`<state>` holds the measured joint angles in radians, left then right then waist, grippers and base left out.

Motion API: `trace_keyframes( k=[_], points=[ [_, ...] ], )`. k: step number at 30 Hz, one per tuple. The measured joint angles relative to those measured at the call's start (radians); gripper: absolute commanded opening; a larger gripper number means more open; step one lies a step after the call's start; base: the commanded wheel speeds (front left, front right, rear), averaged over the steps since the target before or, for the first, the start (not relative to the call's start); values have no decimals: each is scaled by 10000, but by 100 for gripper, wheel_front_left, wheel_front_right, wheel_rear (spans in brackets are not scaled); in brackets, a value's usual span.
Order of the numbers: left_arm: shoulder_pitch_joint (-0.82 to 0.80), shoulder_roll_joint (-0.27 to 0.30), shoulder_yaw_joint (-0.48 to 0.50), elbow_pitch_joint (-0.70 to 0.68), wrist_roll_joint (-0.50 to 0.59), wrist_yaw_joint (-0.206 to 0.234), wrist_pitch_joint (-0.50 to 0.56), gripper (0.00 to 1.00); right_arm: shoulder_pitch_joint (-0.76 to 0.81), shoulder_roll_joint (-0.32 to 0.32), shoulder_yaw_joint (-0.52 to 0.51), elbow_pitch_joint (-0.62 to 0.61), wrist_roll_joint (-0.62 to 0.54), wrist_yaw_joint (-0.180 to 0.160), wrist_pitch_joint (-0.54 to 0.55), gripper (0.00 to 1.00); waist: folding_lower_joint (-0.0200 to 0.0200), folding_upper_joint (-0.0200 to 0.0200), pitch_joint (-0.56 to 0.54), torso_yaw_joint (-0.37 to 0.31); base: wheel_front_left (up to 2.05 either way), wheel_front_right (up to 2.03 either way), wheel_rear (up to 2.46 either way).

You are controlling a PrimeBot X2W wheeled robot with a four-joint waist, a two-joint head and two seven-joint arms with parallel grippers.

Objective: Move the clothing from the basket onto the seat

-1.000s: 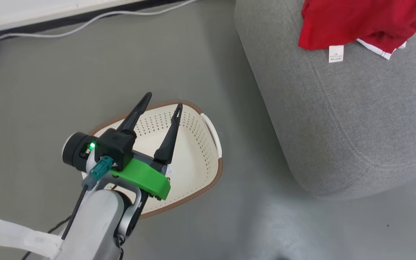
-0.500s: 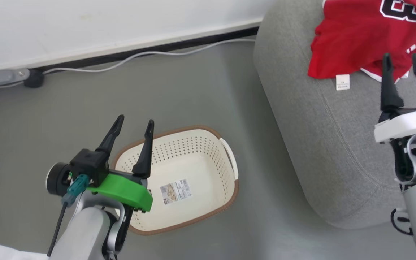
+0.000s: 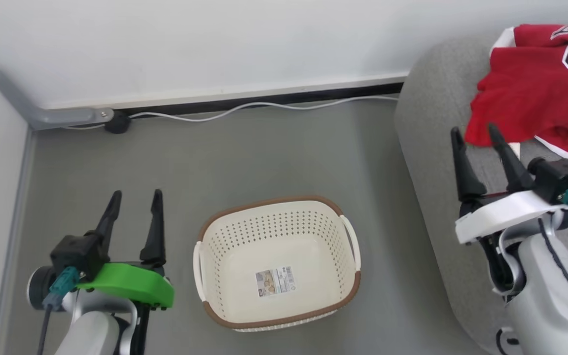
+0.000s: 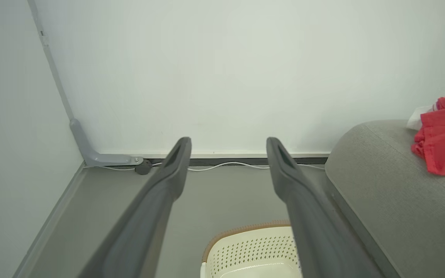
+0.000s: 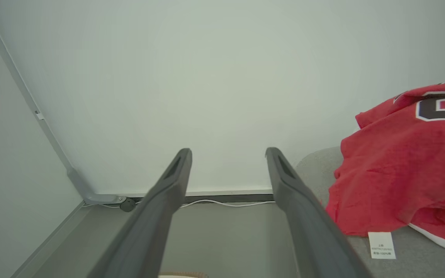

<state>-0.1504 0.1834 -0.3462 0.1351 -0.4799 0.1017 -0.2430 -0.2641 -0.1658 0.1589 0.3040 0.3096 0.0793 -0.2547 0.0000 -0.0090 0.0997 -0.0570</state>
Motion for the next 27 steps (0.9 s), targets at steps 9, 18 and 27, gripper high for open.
trace_keyframes(
  k=[9, 18, 27],
  points=[
    [787, 58, 859, -31, 6, 134, -58, 100, 867, 616, 554, -81, -59, -29, 4, 100, 0, 0, -526, 689, 0, 0, 0],
    [1594, 144, 1386, -148, 150, 146, -61, 100, 1618, 759, 803, -226, -61, -253, 17, 100, 0, 0, -961, 1089, 0, 0, 0],
    [2173, 178, 1822, -518, 265, 178, -88, 100, 2104, 855, 911, -510, -107, -552, 94, 100, 0, 0, -1109, 1151, 0, 0, 0]
  ],
)
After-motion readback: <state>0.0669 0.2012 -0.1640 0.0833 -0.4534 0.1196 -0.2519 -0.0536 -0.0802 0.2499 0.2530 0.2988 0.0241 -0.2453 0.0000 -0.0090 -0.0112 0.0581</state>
